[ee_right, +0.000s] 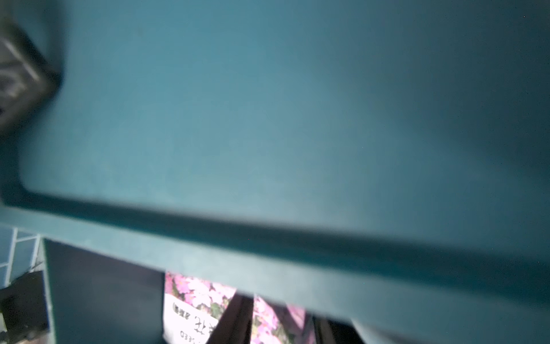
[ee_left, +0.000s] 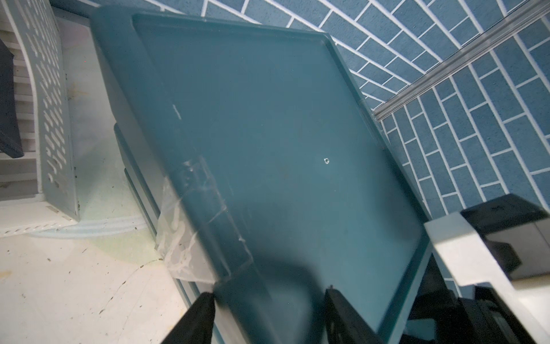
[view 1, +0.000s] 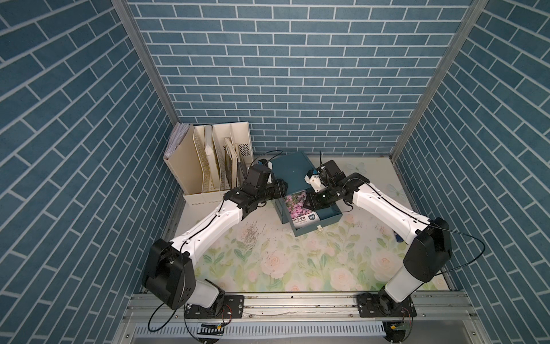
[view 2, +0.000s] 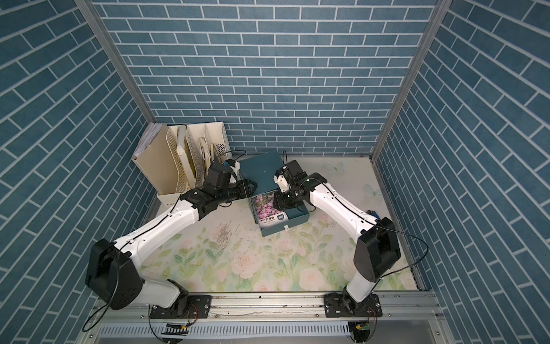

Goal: Take the seed bags out of the drawer
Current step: Pick up the seed packet from the drawer.

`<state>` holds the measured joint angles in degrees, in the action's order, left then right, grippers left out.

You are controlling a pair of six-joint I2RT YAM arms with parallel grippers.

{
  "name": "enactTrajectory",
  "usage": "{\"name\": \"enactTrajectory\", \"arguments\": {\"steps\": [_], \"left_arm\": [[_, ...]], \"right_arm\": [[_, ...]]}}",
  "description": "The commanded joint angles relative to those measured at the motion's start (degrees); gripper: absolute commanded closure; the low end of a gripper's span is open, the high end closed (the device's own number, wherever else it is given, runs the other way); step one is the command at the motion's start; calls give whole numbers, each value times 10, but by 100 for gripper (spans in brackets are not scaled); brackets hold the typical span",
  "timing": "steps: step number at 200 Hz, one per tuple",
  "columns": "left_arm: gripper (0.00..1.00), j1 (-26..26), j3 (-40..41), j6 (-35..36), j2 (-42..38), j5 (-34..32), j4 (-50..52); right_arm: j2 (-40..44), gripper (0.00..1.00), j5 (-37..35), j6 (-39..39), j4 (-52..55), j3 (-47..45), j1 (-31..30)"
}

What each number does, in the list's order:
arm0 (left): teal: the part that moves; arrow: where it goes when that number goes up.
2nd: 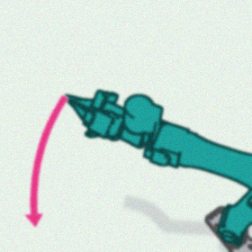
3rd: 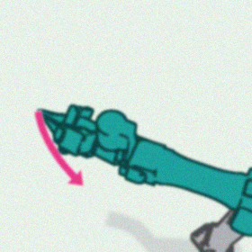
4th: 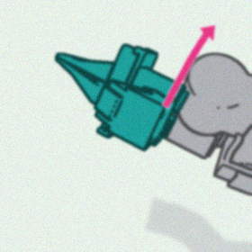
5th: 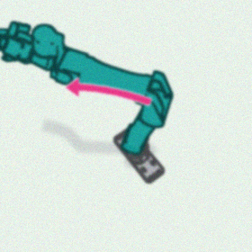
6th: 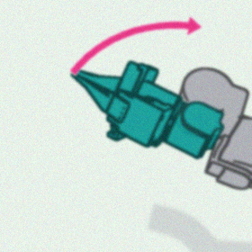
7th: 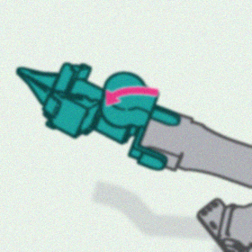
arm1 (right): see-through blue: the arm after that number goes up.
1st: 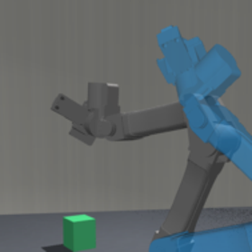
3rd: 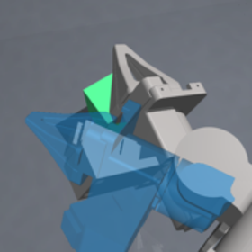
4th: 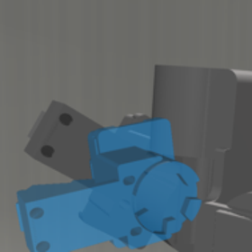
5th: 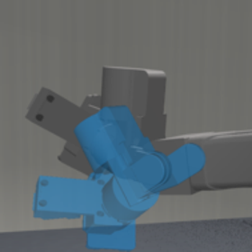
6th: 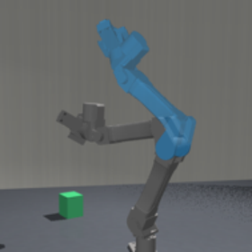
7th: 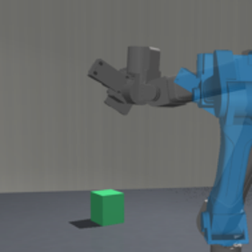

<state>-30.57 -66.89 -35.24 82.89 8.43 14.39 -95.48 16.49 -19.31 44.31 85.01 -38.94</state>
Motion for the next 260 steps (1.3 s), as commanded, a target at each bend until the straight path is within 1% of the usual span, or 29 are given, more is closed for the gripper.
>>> {"name": "enactTrajectory", "arguments": {"steps": [1,49,103,163,260], "left_arm": [[38,-5,12,6,8,3,57],[38,-5,13,7,7,2,58],[38,-5,14,10,8,1,59],[38,-5,15,16,7,-3,63],[38,-5,15,21,8,-6,68]], "right_arm": [[-8,74,19,3,-11,-10,-3],[-5,100,22,-1,-15,-14,-4],[10,100,22,-15,-13,2,-3],[41,100,23,-34,7,44,3],[105,100,47,-53,43,53,22]]}}
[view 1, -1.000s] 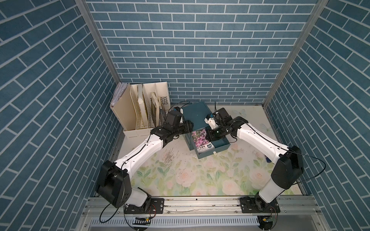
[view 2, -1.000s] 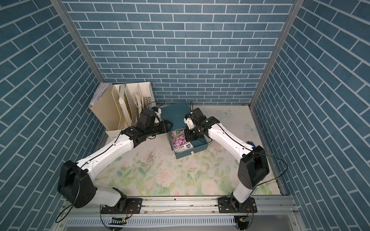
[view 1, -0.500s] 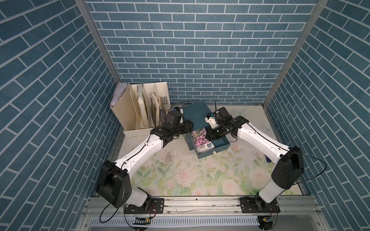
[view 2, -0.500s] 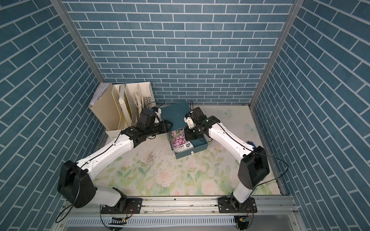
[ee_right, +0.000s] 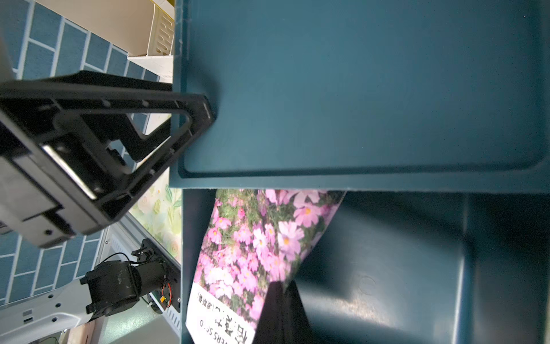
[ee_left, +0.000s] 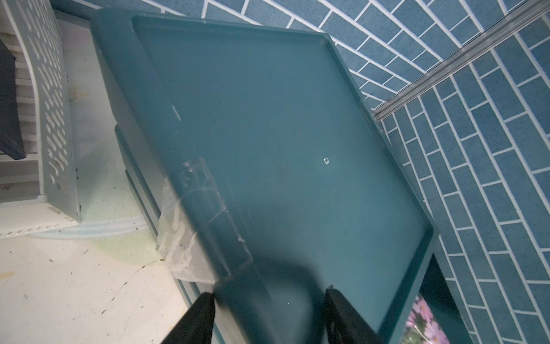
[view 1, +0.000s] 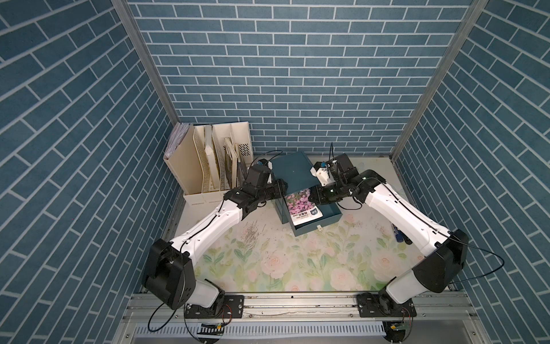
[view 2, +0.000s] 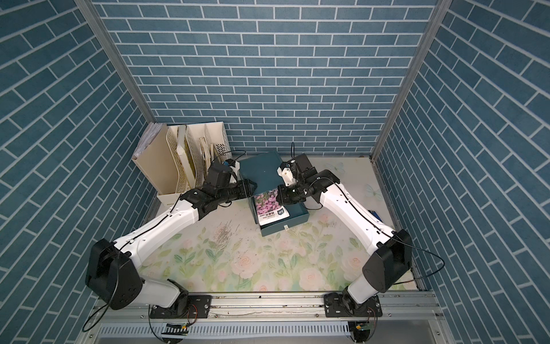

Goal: Take the seed bags out of the drawer
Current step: Pick up the seed packet from the drawer.

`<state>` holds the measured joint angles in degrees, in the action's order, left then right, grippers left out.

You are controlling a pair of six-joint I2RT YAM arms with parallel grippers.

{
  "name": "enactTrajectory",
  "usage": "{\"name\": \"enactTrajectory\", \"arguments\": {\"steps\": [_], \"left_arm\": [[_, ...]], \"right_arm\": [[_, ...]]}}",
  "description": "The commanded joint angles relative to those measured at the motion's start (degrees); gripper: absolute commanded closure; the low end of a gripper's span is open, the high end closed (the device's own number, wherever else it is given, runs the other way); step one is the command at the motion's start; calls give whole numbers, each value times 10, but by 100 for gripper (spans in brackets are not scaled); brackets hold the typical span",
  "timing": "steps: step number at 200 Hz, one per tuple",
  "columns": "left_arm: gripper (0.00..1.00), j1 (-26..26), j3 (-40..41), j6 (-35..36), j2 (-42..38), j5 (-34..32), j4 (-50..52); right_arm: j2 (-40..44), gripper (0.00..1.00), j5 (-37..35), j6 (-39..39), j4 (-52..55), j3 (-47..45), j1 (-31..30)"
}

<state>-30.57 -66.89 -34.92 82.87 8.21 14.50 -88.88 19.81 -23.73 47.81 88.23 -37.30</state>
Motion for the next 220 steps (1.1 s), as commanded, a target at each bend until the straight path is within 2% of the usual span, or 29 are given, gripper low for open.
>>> {"name": "enactTrajectory", "arguments": {"steps": [1,88,141,180,220], "left_arm": [[38,-5,15,18,8,-4,67],[38,-5,14,18,8,-7,70],[38,-5,8,19,13,-7,71],[38,-5,9,19,14,-5,74],[38,-5,9,19,14,-4,76]], "right_arm": [[39,100,14,-9,8,21,6],[102,100,10,-15,78,32,26],[119,100,-13,-10,135,75,48],[121,100,-19,5,164,104,87],[122,100,-37,22,161,118,158]]}}
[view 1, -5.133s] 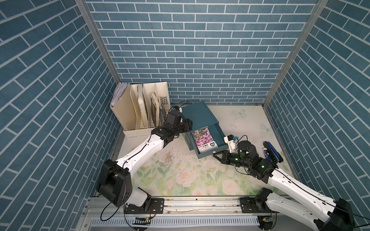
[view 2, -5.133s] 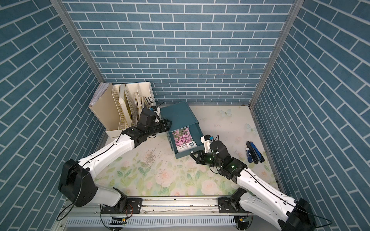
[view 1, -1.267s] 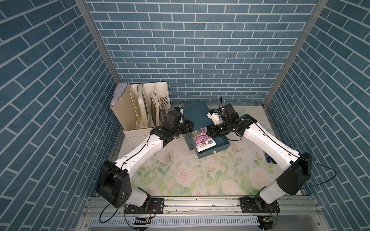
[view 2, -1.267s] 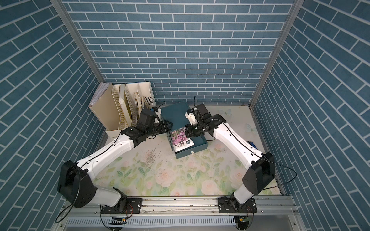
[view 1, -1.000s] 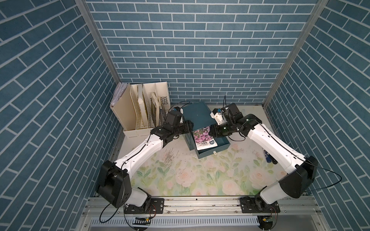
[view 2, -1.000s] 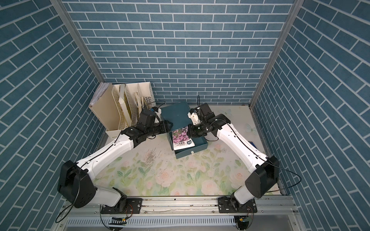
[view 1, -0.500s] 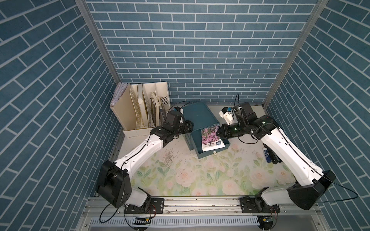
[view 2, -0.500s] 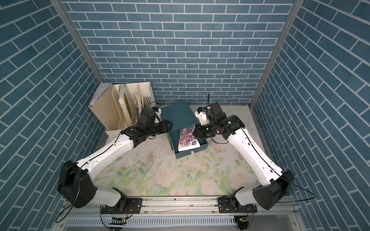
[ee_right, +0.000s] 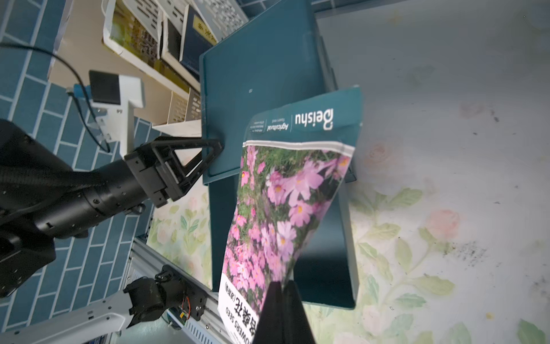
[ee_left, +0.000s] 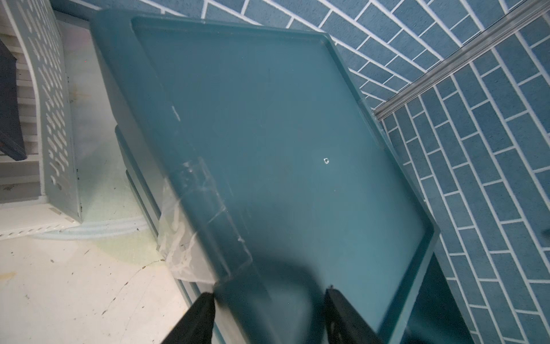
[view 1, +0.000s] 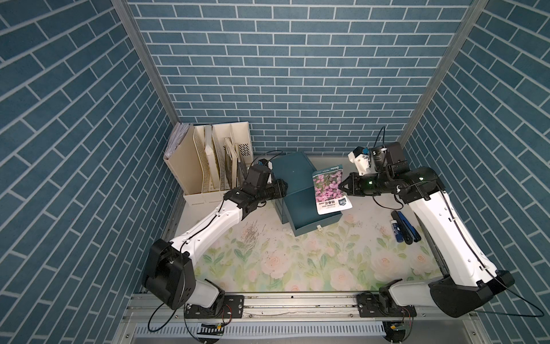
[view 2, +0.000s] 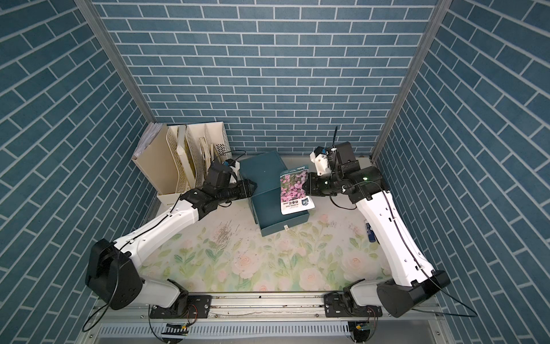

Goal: Take the seed bags out of the drawer
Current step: Pick up the seed packet from the drawer, then place the seed packet at the center of the board.

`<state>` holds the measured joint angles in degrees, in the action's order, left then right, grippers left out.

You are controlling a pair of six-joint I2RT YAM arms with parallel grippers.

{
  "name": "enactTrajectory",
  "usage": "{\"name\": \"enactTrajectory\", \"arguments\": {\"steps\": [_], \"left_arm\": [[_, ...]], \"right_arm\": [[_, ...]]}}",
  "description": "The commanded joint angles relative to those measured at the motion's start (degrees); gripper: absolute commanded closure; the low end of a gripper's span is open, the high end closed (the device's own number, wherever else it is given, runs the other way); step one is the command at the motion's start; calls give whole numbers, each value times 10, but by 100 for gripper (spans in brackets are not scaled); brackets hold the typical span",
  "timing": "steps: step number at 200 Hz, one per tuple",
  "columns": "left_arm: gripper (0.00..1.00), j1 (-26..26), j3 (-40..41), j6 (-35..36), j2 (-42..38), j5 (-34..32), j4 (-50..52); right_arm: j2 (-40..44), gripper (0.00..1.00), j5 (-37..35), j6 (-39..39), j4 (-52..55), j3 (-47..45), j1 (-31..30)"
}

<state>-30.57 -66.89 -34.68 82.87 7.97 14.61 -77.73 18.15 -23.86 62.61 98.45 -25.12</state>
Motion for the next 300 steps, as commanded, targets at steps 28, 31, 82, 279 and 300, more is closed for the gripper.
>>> {"name": "enactTrajectory", "arguments": {"steps": [28,31,82,279,300], "left_arm": [[38,-5,10,16,12,0,76],[38,-5,10,16,12,0,76],[38,-5,9,16,11,2,78],[38,-5,12,24,20,6,86],[38,-5,10,26,21,5,89]], "right_arm": [[6,100,-30,35,-6,12,92],[5,100,-34,35,-9,11,97],[1,100,-31,27,-115,-78,180],[-340,100,-52,90,-342,-168,242],[-356,100,-70,90,-341,-167,241]]}}
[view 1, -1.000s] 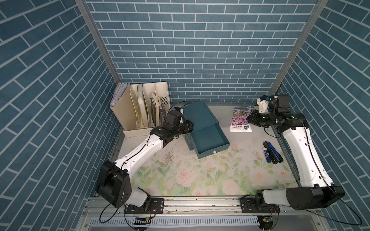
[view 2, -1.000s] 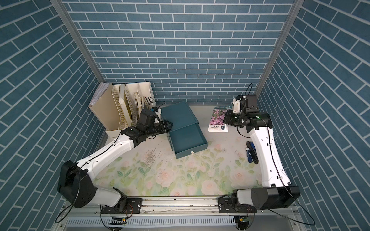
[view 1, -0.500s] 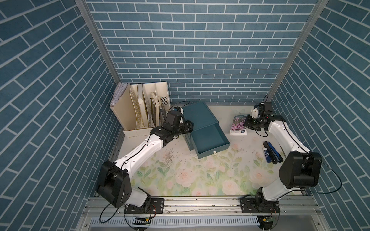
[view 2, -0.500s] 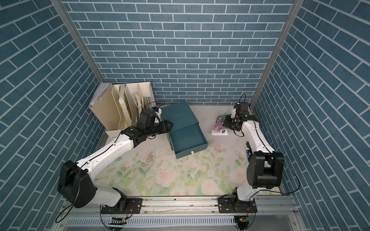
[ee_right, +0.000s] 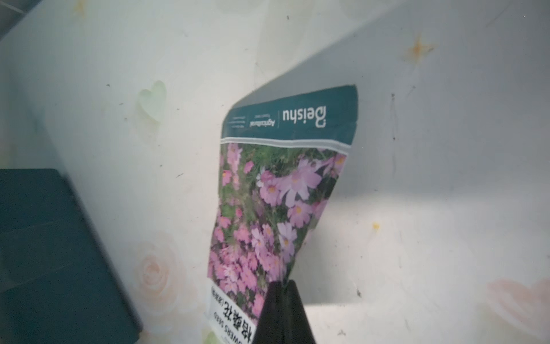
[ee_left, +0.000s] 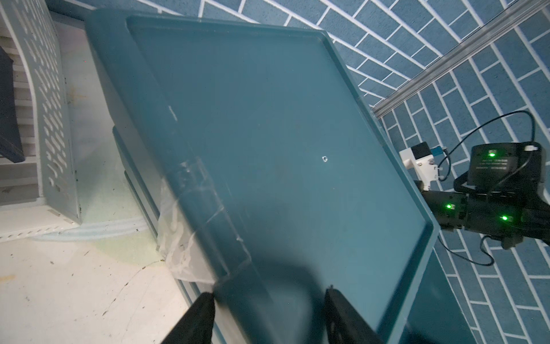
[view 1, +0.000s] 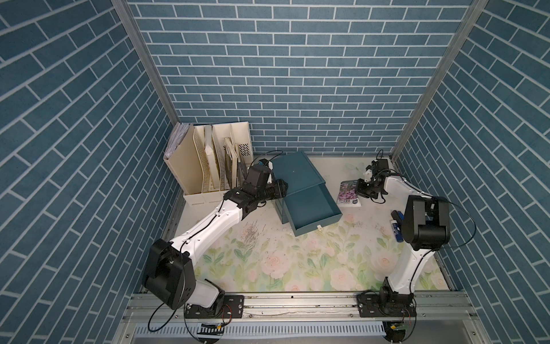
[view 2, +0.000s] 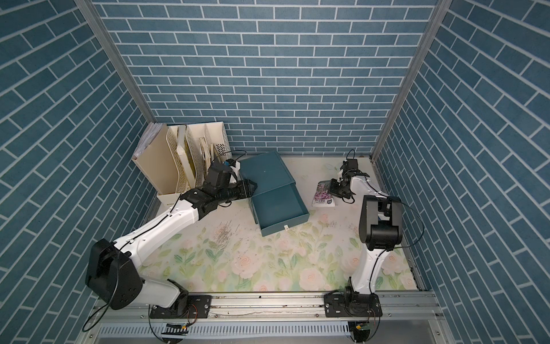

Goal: Take the seed bags out of the drawer
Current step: Place the seed packet at the center of the board.

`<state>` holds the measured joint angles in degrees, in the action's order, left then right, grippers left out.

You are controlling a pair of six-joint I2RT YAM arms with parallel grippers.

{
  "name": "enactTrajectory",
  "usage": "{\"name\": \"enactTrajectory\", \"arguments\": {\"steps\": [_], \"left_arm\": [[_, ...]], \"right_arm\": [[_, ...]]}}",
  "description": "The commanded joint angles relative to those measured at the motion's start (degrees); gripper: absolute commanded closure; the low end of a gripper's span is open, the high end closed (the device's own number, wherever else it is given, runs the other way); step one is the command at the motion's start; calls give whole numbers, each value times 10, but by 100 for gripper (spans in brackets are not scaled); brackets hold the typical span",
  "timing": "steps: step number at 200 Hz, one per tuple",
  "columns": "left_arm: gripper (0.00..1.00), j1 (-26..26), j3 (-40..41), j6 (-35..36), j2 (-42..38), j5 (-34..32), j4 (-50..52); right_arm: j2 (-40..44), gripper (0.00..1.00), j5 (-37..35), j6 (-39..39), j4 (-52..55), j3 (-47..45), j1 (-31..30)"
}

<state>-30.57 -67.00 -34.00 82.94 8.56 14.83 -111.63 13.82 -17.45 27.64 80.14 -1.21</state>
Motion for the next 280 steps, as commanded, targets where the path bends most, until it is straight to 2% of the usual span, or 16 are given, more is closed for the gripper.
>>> {"name": "enactTrajectory", "arguments": {"steps": [1,25,77,110,175,205,251,280], "left_arm": [[38,-5,12,19,21,0,87],[38,-5,10,20,20,-1,90],[37,-5,11,21,20,-2,89],[37,-5,11,21,21,-1,89],[37,-5,13,19,20,1,87],[37,-5,13,20,17,0,89],[37,-5,15,20,14,1,90],[37,-5,15,20,12,3,90]], "right_arm": [[-17,100,-28,26,9,17,3],[-33,100,-43,28,23,26,4],[-18,65,-64,34,31,24,3],[8,60,-50,33,33,18,1],[115,46,0,35,54,-6,-15],[180,35,21,38,77,-20,-33],[273,9,54,43,124,-24,-58],[315,0,77,50,151,-17,-77]]}}
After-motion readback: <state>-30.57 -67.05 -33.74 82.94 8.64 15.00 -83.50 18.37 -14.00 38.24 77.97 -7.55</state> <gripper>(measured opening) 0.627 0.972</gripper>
